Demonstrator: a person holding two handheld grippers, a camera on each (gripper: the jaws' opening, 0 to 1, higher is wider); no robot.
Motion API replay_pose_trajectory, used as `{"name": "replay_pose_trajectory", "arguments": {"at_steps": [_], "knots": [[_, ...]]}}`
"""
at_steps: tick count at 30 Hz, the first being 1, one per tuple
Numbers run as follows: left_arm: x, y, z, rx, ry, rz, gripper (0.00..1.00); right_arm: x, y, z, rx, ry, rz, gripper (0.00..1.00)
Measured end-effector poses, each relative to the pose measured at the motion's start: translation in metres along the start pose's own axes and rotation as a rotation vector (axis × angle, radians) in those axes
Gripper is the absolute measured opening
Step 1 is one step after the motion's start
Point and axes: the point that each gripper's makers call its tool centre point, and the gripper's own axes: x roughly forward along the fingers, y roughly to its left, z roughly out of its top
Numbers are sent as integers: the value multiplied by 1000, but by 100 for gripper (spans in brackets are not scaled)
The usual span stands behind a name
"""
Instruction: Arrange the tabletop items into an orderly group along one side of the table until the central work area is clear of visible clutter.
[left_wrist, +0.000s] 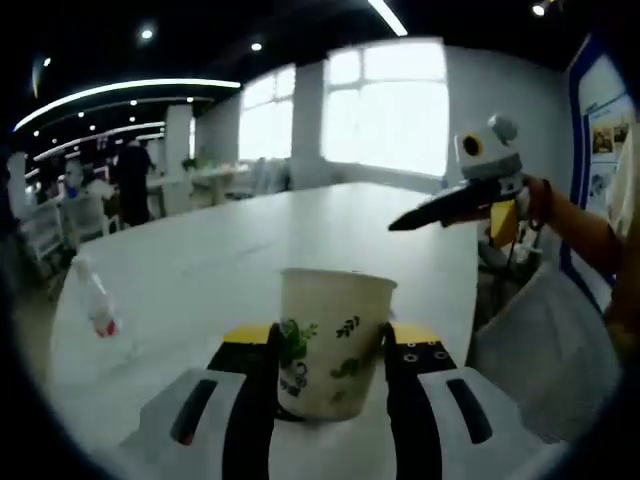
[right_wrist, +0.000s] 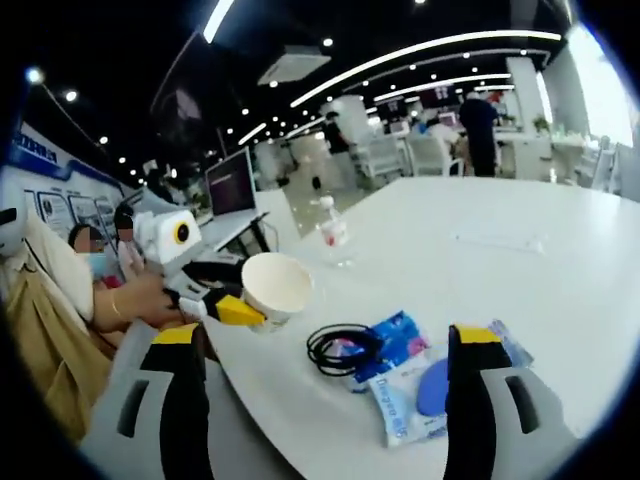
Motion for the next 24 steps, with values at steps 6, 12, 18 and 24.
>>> {"name": "replay_pose_trajectory", "arguments": {"at_steps": [6,12,18,24], "knots": [[-9,27,11,-41,-41,86,39,-11,-9,11,-56,25,-27,99],[-12,51,28,-89,-143,129,39,-16,-11,16,-82,28,-35,99],[-11,73,35,-86,-186,186,39,-13,-15,14,-58,12,-40,99],[-3,99,32,-44,-173,270,39,-7,-19,7,-28,4,-45,99]]}}
